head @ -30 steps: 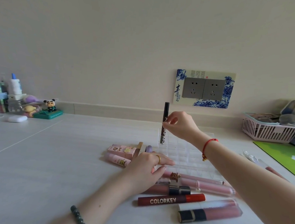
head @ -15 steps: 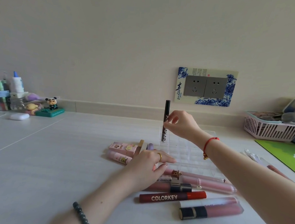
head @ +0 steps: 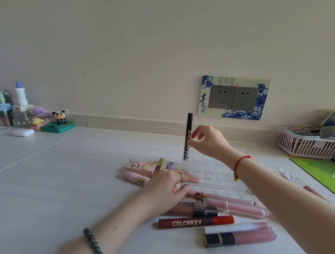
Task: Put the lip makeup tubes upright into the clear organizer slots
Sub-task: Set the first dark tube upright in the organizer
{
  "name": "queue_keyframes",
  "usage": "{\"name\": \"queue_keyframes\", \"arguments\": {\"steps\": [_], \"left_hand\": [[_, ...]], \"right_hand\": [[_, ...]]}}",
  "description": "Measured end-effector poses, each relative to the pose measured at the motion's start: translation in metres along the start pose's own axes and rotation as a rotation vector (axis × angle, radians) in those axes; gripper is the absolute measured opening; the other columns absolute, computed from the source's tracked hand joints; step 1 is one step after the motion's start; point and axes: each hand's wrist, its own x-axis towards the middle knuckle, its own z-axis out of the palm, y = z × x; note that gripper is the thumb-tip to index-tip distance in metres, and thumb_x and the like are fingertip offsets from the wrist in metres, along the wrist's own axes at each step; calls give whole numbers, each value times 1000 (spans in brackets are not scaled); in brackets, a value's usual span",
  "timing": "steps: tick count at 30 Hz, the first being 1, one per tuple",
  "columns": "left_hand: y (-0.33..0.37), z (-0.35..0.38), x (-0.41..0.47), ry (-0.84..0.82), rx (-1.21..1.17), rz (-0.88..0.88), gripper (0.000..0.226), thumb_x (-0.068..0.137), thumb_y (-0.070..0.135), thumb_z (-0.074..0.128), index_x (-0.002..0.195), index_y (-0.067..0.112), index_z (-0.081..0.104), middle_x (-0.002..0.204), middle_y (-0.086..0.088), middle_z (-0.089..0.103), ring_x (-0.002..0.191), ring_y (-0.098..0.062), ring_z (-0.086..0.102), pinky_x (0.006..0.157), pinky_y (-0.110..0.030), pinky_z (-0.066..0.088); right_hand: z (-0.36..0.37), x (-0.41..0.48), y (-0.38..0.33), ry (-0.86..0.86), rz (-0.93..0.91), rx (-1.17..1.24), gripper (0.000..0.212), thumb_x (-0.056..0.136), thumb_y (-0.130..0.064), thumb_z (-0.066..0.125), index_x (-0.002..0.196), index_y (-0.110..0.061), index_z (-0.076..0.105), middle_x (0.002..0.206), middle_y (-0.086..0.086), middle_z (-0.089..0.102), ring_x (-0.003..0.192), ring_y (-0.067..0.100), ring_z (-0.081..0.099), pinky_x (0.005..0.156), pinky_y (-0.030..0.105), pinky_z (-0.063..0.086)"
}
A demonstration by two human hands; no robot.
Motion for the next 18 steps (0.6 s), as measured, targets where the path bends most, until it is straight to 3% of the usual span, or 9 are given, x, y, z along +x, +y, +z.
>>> {"name": "queue_keyframes", "arguments": {"steps": [2, 6, 11, 14, 16, 18], "left_hand": [[0, -1, -1, 13, -8, 0, 29, 89, 15, 49, 110, 28, 65, 119, 16, 63, 114, 12, 43, 110, -12, 21], [0, -4, -3, 46, -20, -8, 26, 88, 17, 53, 106, 30, 67, 110, 21, 62, 103, 17, 48, 85, 10, 20], [2, -13, -7, 80, -6, -31, 19, 85, 23, 60, 99, 31, 70, 94, 31, 59, 97, 14, 53, 82, 7, 27], [6, -22, -13, 54, -6, -61, 13, 82, 27, 64, 92, 30, 72, 66, 40, 53, 74, 24, 48, 68, 3, 31], [10, -28, -18, 40, -5, -63, 7, 78, 28, 69, 83, 29, 73, 56, 29, 58, 65, 22, 49, 60, -1, 33], [12, -31, -22, 18, 9, -75, 1, 73, 34, 73, 73, 33, 73, 66, 16, 67, 70, 14, 53, 61, -3, 35]], "right_hand": [[-4, -1, 2, 9, -15, -21, 19, 76, -33, 61, 90, -20, 57, 90, -3, 51, 89, 19, 50, 90, 43, 44], [-19, -9, 6, 48, -61, -48, 21, 78, -32, 61, 93, -19, 56, 95, 0, 53, 91, 19, 51, 87, 38, 44], [-45, -34, 6, 54, -208, -88, 17, 80, -27, 62, 94, -19, 56, 91, -3, 52, 75, 12, 45, 67, 24, 37], [-56, -61, 3, -18, -296, -136, 13, 81, -28, 61, 92, -25, 54, 85, -10, 50, 72, 6, 46, 64, 19, 40], [-59, -81, 4, -98, -337, -194, 13, 82, -29, 59, 94, -26, 56, 86, -12, 50, 76, 4, 47, 71, 18, 43], [-58, -101, 7, -184, -367, -256, 13, 83, -33, 57, 95, -28, 59, 88, -13, 51, 76, -5, 44, 74, 16, 42]]}}
